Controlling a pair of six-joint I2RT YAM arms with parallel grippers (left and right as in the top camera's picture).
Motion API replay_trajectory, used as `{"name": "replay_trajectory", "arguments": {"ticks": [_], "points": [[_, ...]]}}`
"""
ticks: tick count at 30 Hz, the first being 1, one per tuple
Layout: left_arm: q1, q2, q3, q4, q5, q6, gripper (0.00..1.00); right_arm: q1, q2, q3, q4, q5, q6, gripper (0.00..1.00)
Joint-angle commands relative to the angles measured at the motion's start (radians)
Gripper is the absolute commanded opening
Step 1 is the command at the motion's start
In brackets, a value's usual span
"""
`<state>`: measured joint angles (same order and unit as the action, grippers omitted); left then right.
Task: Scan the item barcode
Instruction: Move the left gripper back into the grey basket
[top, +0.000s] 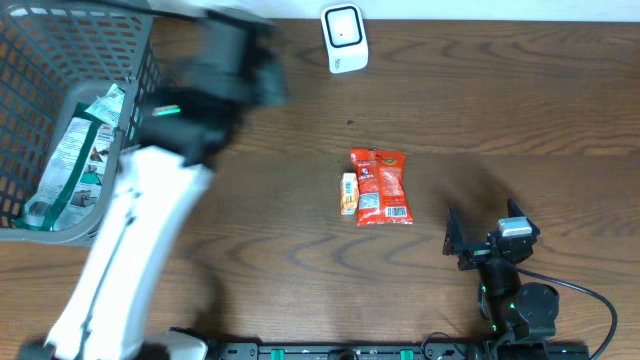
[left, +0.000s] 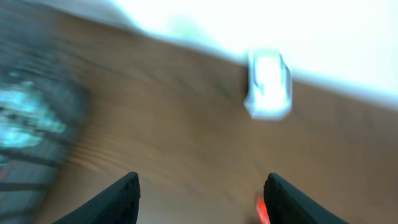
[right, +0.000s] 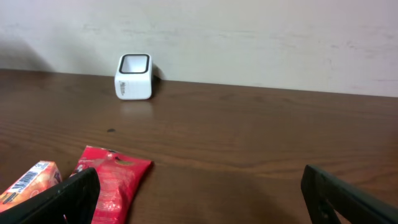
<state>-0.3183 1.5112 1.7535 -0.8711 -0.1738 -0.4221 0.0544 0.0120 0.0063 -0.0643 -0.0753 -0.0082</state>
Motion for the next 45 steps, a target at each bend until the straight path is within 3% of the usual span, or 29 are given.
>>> {"name": "replay_trajectory", "arguments": {"ticks": [1,7,15,25,30,35,45], "points": [[0.206,-0.073,0.011,-0.023,-0.071,-0.059,0.64,-0.011,-0.005,-0.001,-0.004,-0.005,-0.005,0.99],[0.511,-0.072,-0.004,-0.135,-0.071,-0.146,0.65,-0.011,-0.005,-0.001,-0.004,-0.005,-0.005,0.99],[0.694,0.047,-0.069,-0.187,-0.071,-0.137,0.65,-0.011,-0.005,-0.001,-0.003,-0.005,-0.005,0.99],[0.723,0.27,-0.069,-0.185,-0.071,0.155,0.65,-0.011,-0.005,-0.001,-0.003,-0.005,-0.005,0.99],[0.726,0.37,-0.068,-0.159,-0.071,0.238,0.72,-0.011,-0.005,-0.001,-0.003,-0.005,-0.005,0.99],[0.732,0.462,-0.069,-0.141,-0.071,0.261,0.8,-0.011,-0.005,-0.001,-0.003,-0.005,-0.005,0.99],[0.732,0.646,-0.069,-0.108,-0.051,0.323,0.83,-0.011,-0.005,-0.001,-0.003,-0.005,-0.005,0.99]]}}
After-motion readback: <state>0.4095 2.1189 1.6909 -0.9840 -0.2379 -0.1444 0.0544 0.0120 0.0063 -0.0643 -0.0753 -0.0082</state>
